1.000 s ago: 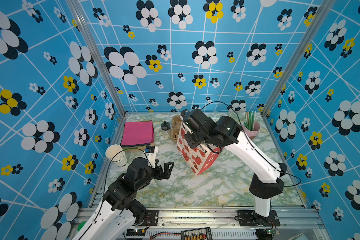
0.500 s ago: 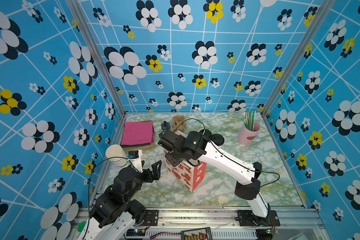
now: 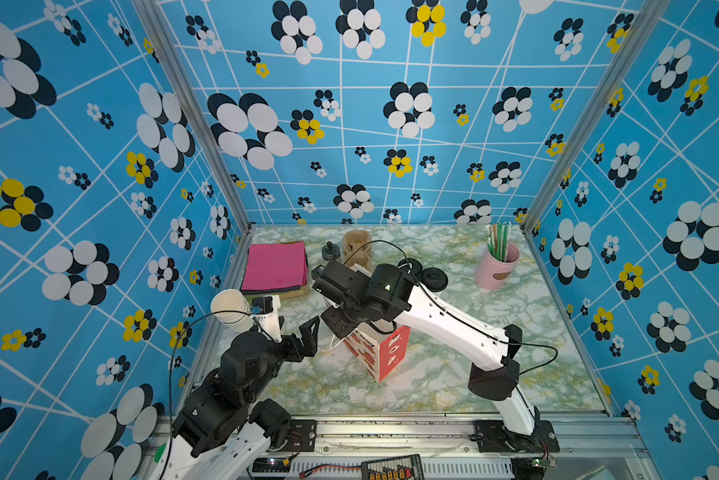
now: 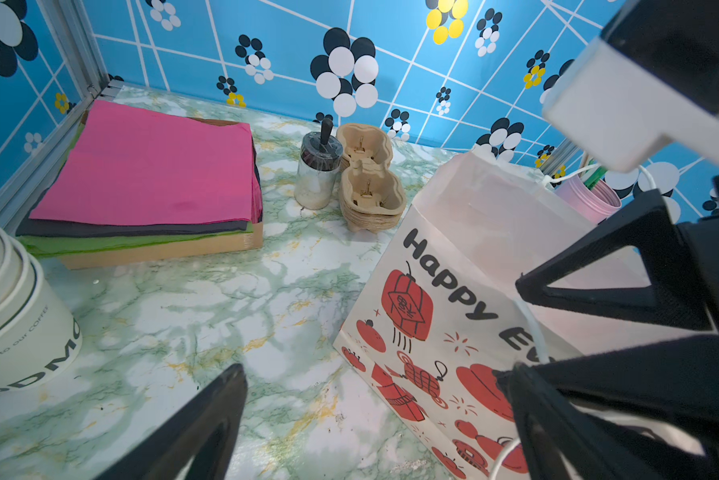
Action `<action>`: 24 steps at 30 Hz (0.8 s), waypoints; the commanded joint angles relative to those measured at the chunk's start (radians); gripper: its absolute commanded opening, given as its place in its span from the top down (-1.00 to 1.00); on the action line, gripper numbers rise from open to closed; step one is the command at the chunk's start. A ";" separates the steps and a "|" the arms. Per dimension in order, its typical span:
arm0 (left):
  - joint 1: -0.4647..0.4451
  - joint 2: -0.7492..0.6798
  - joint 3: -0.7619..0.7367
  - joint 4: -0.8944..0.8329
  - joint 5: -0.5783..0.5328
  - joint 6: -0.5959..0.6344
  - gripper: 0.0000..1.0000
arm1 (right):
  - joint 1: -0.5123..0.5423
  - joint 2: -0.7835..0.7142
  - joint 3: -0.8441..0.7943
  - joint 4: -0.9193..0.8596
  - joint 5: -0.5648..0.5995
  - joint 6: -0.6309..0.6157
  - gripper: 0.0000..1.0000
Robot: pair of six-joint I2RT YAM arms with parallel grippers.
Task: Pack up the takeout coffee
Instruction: 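Grip the bag rim with the left gripper while the right releases the handle, then move the right gripper over the stacked cardboard cup carriers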
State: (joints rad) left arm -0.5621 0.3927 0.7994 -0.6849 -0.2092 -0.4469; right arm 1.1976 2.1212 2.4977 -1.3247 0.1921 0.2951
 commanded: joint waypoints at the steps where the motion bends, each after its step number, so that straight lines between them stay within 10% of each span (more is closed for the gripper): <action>1: 0.011 0.037 0.054 0.001 0.019 0.039 -0.99 | 0.005 -0.087 0.024 0.025 0.022 -0.039 -0.46; 12: 0.048 0.278 0.235 -0.044 0.189 0.145 -0.99 | -0.028 -0.254 -0.063 0.057 0.236 -0.157 -0.72; 24: 0.305 0.647 0.487 -0.127 0.567 0.287 -0.99 | -0.363 -0.576 -0.562 0.395 0.081 -0.177 -0.85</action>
State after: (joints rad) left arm -0.2867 0.9863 1.2339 -0.7692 0.2218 -0.2253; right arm 0.9020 1.5917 1.9957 -1.0477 0.3325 0.1257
